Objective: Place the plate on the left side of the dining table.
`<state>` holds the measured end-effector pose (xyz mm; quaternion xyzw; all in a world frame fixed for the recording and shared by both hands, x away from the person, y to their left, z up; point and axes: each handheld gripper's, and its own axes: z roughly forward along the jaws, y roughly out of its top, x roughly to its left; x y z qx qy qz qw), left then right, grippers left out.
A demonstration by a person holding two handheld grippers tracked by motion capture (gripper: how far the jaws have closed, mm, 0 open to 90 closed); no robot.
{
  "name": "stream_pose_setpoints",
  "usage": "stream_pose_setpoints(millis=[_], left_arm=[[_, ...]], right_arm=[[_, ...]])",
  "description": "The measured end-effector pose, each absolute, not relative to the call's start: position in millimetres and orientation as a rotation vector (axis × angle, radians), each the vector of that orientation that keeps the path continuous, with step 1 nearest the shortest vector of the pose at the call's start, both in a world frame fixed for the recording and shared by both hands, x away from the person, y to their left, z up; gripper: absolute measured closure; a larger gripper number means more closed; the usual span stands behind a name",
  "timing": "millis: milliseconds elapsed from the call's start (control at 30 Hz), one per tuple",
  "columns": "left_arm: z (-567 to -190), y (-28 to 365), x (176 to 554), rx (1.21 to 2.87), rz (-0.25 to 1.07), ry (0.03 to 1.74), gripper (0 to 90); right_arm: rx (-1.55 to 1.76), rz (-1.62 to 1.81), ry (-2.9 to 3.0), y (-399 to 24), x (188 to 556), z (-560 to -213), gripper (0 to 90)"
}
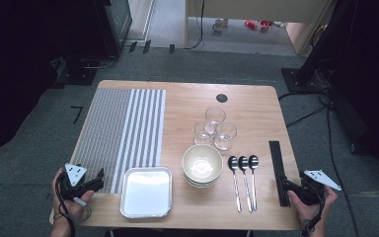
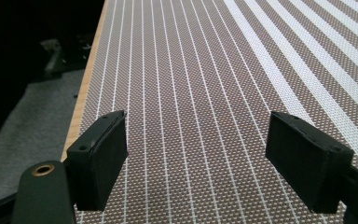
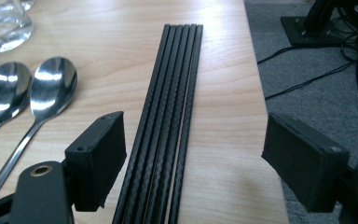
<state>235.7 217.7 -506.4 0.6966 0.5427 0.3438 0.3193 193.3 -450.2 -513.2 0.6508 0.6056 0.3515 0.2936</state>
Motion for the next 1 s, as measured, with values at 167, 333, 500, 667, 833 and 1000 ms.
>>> stream_pose_setpoints(millis=[167,333,500,667,833,1000], left_arm=[[-502,220,235,1.804,0.906,1.457,20.5],[-495,220,232,1.785,0.865,1.441,21.5],[-492,212,228,1.795,0.838,1.404,24.0],[-488,208,225,1.798,0.828,1.383,24.6],[-485,201,223,1.798,0.81,1.37,25.2],[-484,194,221,1.821,0.798,1.35,25.4]], right_arm=[[1.742,0.936,1.576,-452,190,-510,25.0],[1.754,0.969,1.566,-444,187,-501,33.8],[1.74,1.066,1.594,-431,185,-489,40.2],[1.709,1.092,1.602,-420,185,-481,38.8],[1.684,1.09,1.652,-401,185,-476,39.3],[1.663,1.12,1.65,-389,182,-470,40.5]])
